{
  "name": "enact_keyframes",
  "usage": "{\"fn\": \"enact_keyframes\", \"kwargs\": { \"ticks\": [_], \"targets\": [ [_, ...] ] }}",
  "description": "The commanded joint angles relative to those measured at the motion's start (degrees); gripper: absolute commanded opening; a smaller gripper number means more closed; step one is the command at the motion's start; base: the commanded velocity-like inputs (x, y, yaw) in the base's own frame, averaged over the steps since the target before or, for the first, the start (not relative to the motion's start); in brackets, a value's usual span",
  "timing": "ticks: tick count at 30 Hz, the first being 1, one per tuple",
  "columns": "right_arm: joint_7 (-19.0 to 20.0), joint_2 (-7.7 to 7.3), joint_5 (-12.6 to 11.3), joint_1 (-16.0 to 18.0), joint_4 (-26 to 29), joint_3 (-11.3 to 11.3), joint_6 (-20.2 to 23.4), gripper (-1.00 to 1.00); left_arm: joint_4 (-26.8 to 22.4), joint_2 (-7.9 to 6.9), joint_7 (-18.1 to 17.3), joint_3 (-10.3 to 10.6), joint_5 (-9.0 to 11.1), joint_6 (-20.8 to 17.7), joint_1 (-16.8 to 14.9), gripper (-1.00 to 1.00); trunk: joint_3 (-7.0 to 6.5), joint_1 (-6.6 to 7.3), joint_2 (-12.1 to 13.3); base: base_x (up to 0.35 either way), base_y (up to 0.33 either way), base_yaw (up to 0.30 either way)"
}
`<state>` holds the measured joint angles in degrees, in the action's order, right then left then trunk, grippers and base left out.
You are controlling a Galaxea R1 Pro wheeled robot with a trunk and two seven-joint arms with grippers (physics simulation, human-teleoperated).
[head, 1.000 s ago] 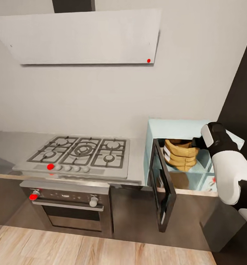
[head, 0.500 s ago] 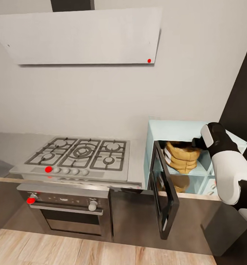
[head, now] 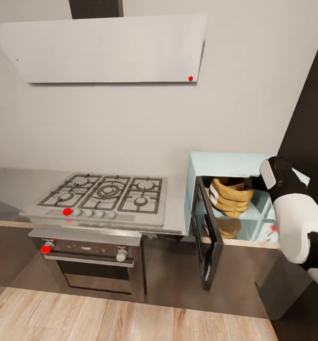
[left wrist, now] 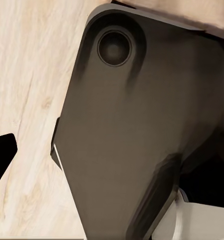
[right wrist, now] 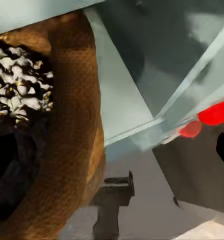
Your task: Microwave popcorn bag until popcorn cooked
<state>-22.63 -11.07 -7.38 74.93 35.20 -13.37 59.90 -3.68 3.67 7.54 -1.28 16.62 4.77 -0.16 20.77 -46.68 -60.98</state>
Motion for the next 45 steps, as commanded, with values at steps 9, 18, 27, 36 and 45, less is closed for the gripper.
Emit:
{"fn": "enact_keyframes", "kwargs": {
  "ticks": [9, 18, 27, 36, 45],
  "targets": [
    [0.5, -1.94, -0.8, 0.0, 0.0, -0.1, 0.1, 1.0, 0.0, 0.05, 0.1, 0.0, 0.0, 0.2, 0.0, 1.0, 0.07, 0.03, 0.0, -0.345, 0.0, 0.0],
    [16.3, -6.22, -0.7, -8.7, 0.9, 0.4, 0.1, 1.0, 0.0, 0.02, 0.1, 0.0, 0.0, 0.2, 0.0, 1.0, 0.07, 0.03, 0.0, -0.317, 0.0, 0.0],
    [36.9, -4.44, -0.1, -18.9, 3.3, 4.3, -15.8, 1.0, 0.0, 0.02, 0.1, 0.0, 0.0, 0.2, 0.0, 1.0, 0.07, 0.03, 0.0, -0.287, 0.0, 0.0],
    [39.7, 3.51, -0.4, -22.4, 3.6, 4.7, -43.9, 1.0, -0.1, -0.05, 0.1, 0.2, -0.2, 0.1, 0.0, 1.0, 0.07, 0.03, 0.0, -0.07, 0.0, 0.0],
    [25.3, 4.47, -0.2, -22.4, 2.9, 4.6, -54.0, 1.0, -0.3, -0.07, 0.1, 0.0, 0.0, 0.1, 0.0, 1.0, 0.07, 0.03, 0.0, 0.0, 0.0, 0.0]
  ]
}}
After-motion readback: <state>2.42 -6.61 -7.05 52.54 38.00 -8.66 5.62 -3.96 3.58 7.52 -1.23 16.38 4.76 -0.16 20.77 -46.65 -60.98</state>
